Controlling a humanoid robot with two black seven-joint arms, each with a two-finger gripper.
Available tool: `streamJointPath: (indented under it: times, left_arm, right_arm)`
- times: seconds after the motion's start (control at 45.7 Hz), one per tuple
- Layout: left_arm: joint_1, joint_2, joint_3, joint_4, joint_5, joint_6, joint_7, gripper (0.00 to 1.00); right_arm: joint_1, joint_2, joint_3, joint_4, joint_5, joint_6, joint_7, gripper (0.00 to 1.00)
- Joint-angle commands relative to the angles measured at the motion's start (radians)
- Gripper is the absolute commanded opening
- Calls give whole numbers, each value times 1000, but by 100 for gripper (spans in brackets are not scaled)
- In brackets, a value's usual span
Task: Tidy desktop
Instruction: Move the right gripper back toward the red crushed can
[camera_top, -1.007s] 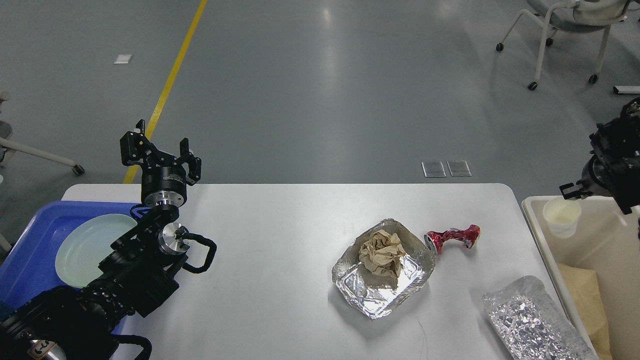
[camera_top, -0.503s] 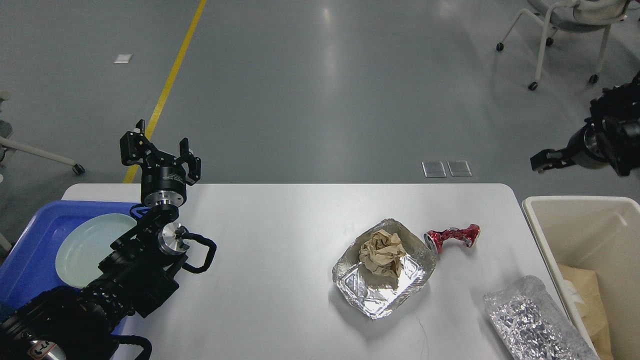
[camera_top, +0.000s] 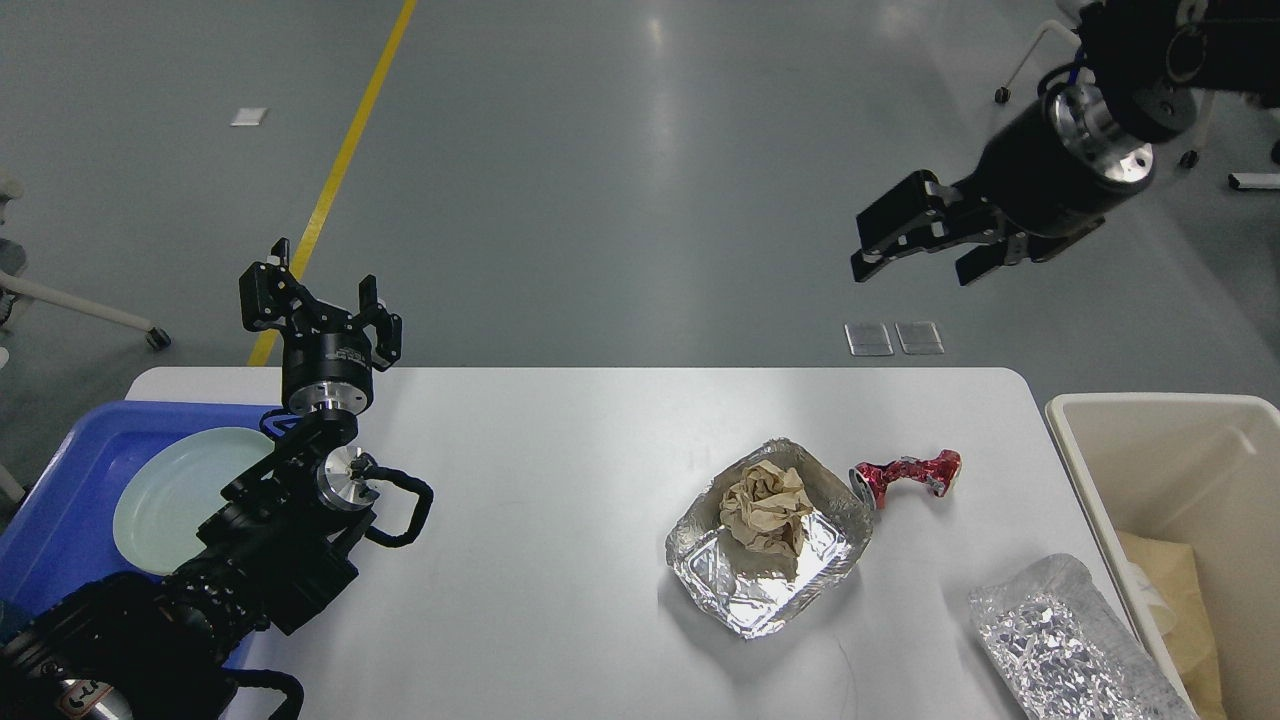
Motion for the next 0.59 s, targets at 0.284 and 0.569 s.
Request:
streamJointPath:
  times: [0.284,0.569]
  left_arm:
    - [0,0,0,0,0,0,0,100]
    - [0,0,0,0,0,0,0,100]
  right_arm:
    - [-181,31,16,-91,31,-31,-26,100]
    - [-646,113,-44,-443,48,-188,-62,99]
